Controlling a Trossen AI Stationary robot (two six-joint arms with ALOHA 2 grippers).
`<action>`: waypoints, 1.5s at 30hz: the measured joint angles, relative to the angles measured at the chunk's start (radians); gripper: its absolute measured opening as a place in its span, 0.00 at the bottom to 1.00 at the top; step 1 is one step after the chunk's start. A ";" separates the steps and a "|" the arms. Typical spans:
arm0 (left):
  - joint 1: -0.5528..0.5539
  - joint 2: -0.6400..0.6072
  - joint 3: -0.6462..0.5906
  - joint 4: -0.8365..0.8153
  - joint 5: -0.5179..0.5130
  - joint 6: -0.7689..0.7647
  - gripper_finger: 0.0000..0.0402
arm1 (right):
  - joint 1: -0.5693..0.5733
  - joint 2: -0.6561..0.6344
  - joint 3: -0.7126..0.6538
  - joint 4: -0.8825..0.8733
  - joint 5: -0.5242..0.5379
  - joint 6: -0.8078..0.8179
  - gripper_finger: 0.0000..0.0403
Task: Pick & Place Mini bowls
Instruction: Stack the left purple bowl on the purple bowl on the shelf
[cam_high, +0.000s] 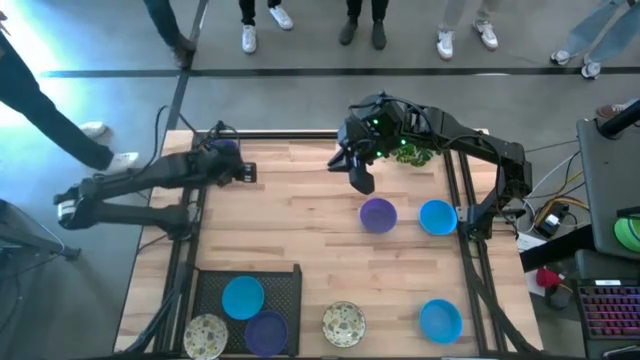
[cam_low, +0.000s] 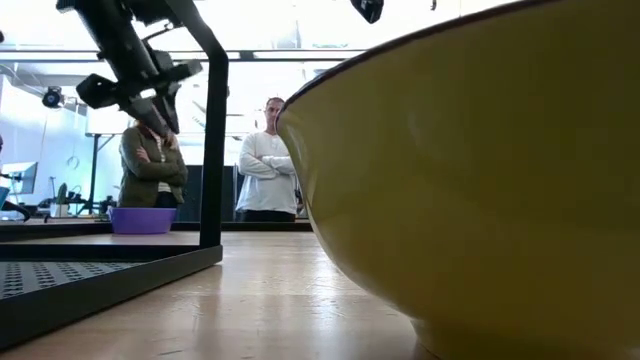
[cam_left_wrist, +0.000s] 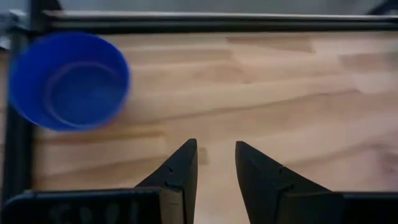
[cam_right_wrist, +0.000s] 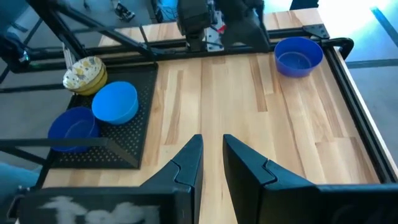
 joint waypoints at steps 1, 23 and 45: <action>0.030 0.005 0.000 0.000 0.005 0.024 0.25 | 0.000 0.000 0.000 0.009 0.001 0.017 0.14; 0.338 0.319 -0.002 0.084 0.027 0.397 0.25 | 0.000 0.000 0.000 0.097 0.001 0.184 0.14; 0.390 0.536 -0.002 0.201 0.024 0.481 0.25 | 0.000 0.000 0.000 0.117 0.002 0.204 0.14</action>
